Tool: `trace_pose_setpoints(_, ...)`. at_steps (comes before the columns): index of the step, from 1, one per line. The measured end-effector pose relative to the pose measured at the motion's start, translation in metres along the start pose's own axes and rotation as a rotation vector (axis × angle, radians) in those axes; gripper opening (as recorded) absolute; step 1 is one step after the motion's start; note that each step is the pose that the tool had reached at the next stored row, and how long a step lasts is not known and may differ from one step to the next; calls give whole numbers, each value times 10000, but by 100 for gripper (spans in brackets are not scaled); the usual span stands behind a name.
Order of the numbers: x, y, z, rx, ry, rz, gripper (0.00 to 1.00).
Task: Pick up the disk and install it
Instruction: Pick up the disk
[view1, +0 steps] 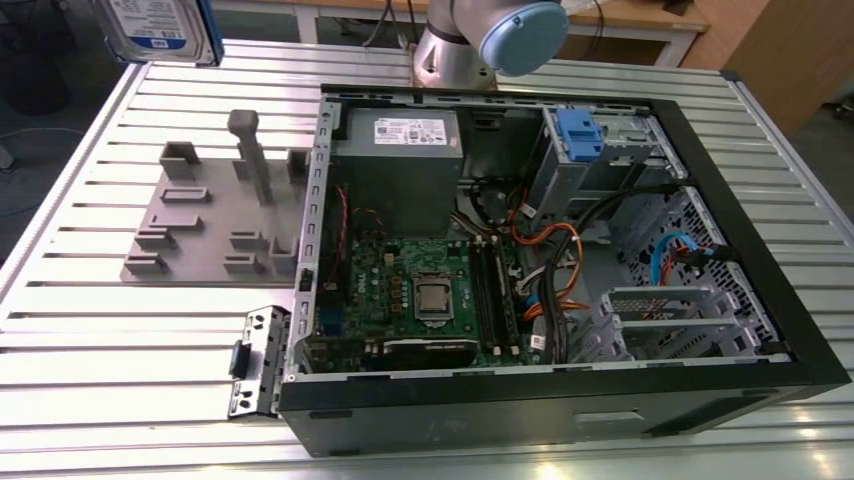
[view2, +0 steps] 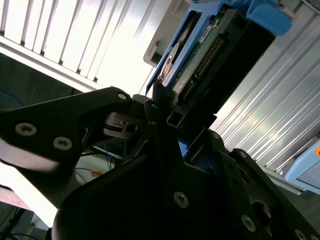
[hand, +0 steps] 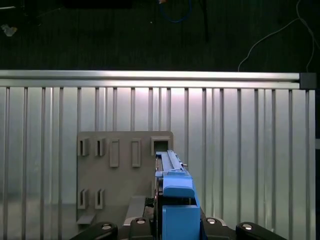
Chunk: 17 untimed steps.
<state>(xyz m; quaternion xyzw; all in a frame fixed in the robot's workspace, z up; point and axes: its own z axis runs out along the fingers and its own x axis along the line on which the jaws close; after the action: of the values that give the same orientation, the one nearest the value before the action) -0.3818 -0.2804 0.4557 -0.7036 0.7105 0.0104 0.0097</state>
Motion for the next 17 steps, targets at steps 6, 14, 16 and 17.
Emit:
trace_pose_setpoints(6, -3, 0, -108, 1, -1, 0, 36)
trace_pose_setpoints(14, -6, 0, -213, 1, 0, 0, 36)
trace_pose_setpoints(16, -7, 0, -242, 0, 0, 0, 36)
trace_pose_setpoints(17, -7, 0, -258, 0, 0, 0, 36)
